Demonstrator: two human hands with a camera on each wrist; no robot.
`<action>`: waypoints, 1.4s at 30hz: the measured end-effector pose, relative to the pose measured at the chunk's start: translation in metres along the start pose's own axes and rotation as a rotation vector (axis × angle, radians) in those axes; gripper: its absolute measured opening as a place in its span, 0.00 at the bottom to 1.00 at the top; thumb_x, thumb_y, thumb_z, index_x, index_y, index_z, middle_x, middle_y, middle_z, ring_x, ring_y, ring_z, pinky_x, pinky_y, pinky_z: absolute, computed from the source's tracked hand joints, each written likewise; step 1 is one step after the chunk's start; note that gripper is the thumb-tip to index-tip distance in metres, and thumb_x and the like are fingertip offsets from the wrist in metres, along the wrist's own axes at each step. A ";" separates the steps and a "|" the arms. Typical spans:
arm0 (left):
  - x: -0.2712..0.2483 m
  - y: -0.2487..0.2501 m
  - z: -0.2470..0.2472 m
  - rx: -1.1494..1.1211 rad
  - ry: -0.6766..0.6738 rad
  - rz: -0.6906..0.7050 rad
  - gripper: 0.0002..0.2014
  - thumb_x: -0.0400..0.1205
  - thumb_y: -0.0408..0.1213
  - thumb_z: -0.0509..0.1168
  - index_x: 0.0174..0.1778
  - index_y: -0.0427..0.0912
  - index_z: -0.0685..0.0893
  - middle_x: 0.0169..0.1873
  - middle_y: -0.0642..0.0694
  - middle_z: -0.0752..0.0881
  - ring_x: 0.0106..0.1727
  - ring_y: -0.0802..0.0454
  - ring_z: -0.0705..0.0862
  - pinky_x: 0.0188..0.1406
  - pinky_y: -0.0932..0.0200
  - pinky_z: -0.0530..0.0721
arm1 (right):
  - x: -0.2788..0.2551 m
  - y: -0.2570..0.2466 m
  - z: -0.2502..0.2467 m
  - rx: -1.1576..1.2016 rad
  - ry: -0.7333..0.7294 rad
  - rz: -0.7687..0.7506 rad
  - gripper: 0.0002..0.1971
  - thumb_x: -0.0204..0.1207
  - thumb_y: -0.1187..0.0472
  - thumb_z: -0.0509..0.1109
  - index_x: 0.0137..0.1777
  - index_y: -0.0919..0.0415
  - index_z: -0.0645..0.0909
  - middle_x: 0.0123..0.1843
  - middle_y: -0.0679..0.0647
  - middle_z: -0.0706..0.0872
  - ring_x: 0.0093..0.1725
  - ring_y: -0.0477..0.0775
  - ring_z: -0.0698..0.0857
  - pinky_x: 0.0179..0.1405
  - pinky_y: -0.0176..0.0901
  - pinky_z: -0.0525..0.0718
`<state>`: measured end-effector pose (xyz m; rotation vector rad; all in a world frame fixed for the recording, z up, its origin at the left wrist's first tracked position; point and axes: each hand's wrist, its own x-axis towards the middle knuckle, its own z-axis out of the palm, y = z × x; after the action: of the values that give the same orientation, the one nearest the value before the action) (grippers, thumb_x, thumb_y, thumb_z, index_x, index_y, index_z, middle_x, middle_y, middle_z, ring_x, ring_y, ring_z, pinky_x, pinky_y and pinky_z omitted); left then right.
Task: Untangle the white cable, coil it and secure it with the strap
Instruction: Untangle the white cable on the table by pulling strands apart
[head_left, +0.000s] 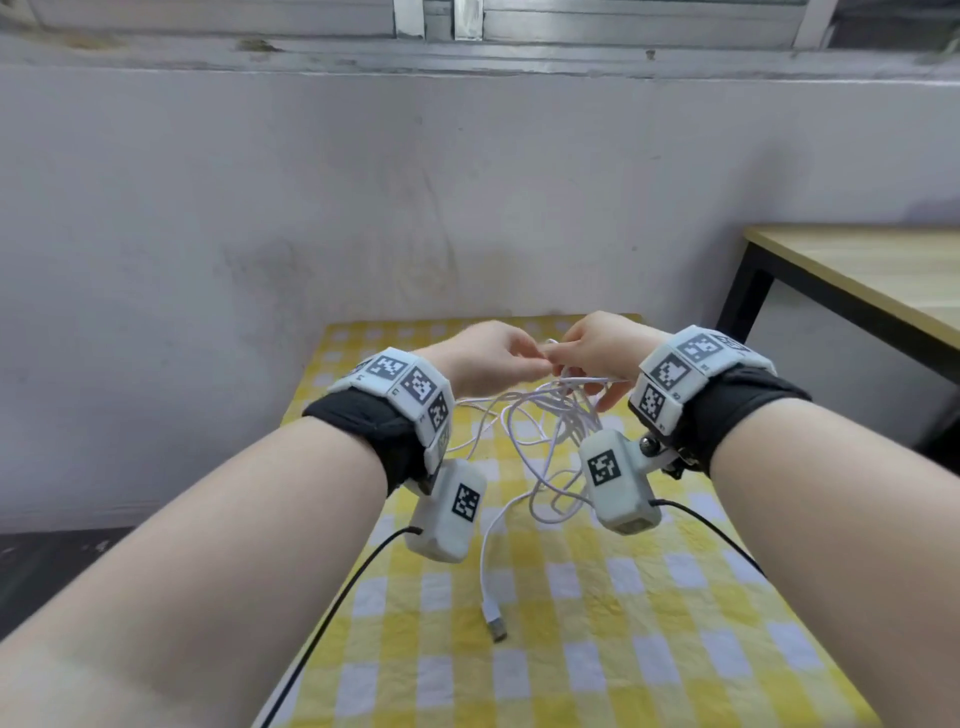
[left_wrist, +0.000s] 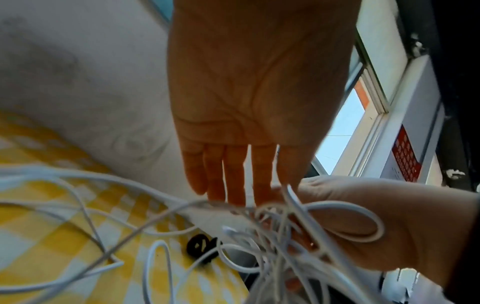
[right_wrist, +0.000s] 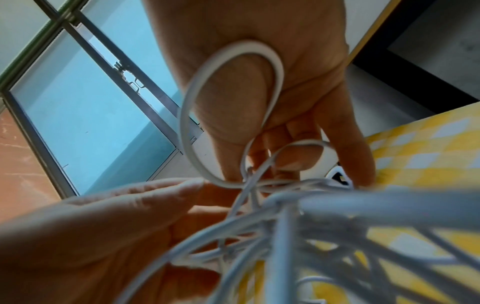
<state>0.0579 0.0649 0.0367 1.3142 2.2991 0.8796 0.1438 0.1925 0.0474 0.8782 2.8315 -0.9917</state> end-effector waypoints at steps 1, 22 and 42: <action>-0.002 0.000 0.004 -0.057 -0.068 -0.018 0.13 0.80 0.41 0.67 0.59 0.44 0.85 0.48 0.46 0.88 0.48 0.53 0.84 0.50 0.61 0.81 | 0.000 0.001 0.001 0.063 -0.001 0.015 0.18 0.79 0.47 0.65 0.42 0.62 0.86 0.36 0.55 0.88 0.31 0.52 0.83 0.28 0.43 0.88; 0.004 -0.012 0.021 -0.490 0.121 -0.319 0.10 0.82 0.24 0.59 0.36 0.37 0.79 0.29 0.46 0.71 0.24 0.55 0.75 0.24 0.64 0.85 | -0.011 0.005 0.000 0.206 0.084 -0.257 0.30 0.66 0.45 0.79 0.67 0.51 0.76 0.65 0.49 0.81 0.63 0.47 0.79 0.59 0.40 0.78; 0.004 -0.007 0.003 0.091 0.307 -0.096 0.09 0.71 0.43 0.75 0.45 0.50 0.84 0.39 0.53 0.79 0.46 0.51 0.78 0.50 0.59 0.76 | -0.002 0.008 0.019 -0.342 0.062 -0.219 0.06 0.73 0.63 0.67 0.43 0.62 0.85 0.40 0.58 0.90 0.43 0.57 0.89 0.46 0.47 0.88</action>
<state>0.0527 0.0668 0.0301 1.1603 2.6404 1.0158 0.1470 0.1858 0.0281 0.5834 3.0660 -0.4706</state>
